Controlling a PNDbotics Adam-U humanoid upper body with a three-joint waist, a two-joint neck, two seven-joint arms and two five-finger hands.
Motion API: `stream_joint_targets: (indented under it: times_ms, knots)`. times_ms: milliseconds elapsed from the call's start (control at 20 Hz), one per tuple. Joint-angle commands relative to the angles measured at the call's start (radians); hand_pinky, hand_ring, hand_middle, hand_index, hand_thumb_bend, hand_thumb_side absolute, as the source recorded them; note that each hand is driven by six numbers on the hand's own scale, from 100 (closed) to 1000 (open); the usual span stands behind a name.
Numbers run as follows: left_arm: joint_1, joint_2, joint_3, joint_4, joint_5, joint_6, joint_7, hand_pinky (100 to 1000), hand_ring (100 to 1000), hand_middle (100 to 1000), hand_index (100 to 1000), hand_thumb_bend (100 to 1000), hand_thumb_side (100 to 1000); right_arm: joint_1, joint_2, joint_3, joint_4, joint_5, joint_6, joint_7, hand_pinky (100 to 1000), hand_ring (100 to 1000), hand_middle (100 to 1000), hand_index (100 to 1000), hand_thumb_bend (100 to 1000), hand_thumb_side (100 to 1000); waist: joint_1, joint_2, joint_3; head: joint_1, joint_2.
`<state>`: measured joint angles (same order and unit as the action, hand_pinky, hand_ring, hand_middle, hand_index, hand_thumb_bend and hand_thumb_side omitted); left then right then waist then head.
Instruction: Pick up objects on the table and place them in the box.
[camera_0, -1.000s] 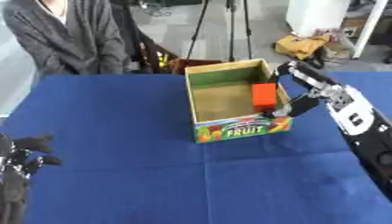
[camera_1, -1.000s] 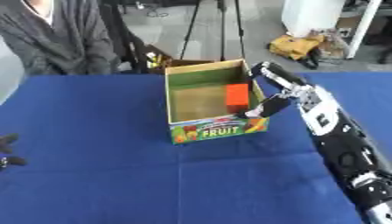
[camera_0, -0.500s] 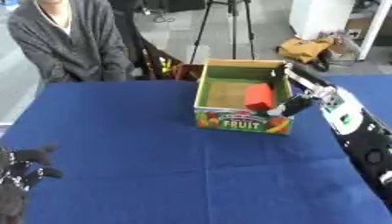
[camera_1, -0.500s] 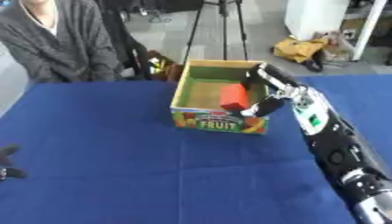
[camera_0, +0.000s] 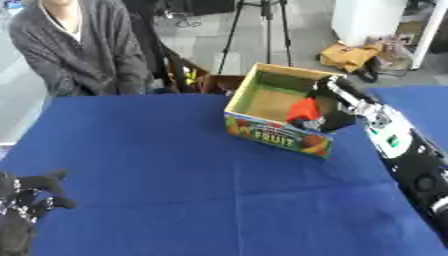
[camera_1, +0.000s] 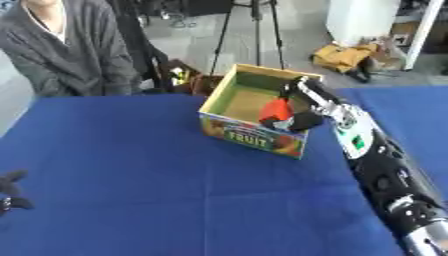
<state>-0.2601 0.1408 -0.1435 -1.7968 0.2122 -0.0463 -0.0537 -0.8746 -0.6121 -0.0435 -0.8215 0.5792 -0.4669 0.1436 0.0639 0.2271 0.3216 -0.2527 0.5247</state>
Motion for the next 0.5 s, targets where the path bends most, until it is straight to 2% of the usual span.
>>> stream_joint_targets:
  times_ms: [50,500]
  knots:
    - [-0.013,0.015,-0.003,-0.015,0.004,-0.002,-0.003,538,831,481,611,360,837,-0.034,-0.043,-0.009,-0.017,-0.023,0.012,-0.011,848,716,452,288,133,386,-0.005,-0.022,-0.002,-0.005,-0.013]
    - [-0.015,0.016,-0.004,-0.015,0.003,-0.003,-0.003,539,831,481,612,362,836,-0.051,-0.05,-0.008,-0.029,-0.054,0.029,-0.012,842,712,442,279,131,381,-0.011,-0.025,-0.014,-0.016,-0.012]
